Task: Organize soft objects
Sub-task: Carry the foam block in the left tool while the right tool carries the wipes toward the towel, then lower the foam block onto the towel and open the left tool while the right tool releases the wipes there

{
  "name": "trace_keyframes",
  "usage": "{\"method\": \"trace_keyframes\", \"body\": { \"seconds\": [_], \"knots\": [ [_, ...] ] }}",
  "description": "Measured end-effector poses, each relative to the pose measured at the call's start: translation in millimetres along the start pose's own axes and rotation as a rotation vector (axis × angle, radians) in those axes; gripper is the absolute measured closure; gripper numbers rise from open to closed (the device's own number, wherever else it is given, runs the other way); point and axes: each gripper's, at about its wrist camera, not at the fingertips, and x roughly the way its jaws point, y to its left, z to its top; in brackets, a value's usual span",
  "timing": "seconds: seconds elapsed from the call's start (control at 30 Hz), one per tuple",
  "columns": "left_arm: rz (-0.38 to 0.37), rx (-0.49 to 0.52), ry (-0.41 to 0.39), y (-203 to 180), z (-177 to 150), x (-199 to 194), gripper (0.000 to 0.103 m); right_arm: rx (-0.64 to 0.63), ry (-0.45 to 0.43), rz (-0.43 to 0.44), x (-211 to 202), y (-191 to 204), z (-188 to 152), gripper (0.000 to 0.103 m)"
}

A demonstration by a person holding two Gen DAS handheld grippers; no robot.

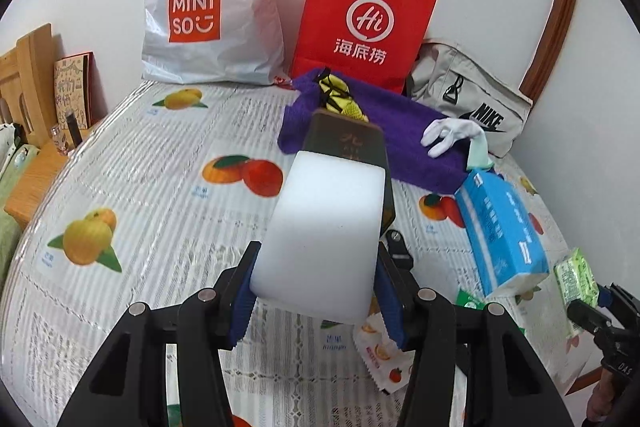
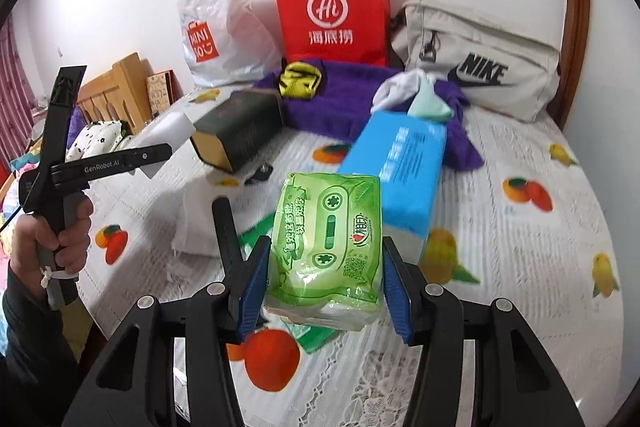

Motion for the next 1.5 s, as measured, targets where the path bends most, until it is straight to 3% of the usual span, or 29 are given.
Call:
{"method": "trace_keyframes", "body": {
  "seconds": [0.53,1.5],
  "knots": [
    [-0.011,0.026,-0.014,-12.8,62.3,-2.4,0.052,0.025,-0.021,-0.016,8.2,-18.9,59.5,0.051],
    [-0.007,0.080,0.086,-37.6,135.2,84.2,0.052,0.131,0.020,-0.025,86.9,-82.2,123.2,0.051]
  ]
}}
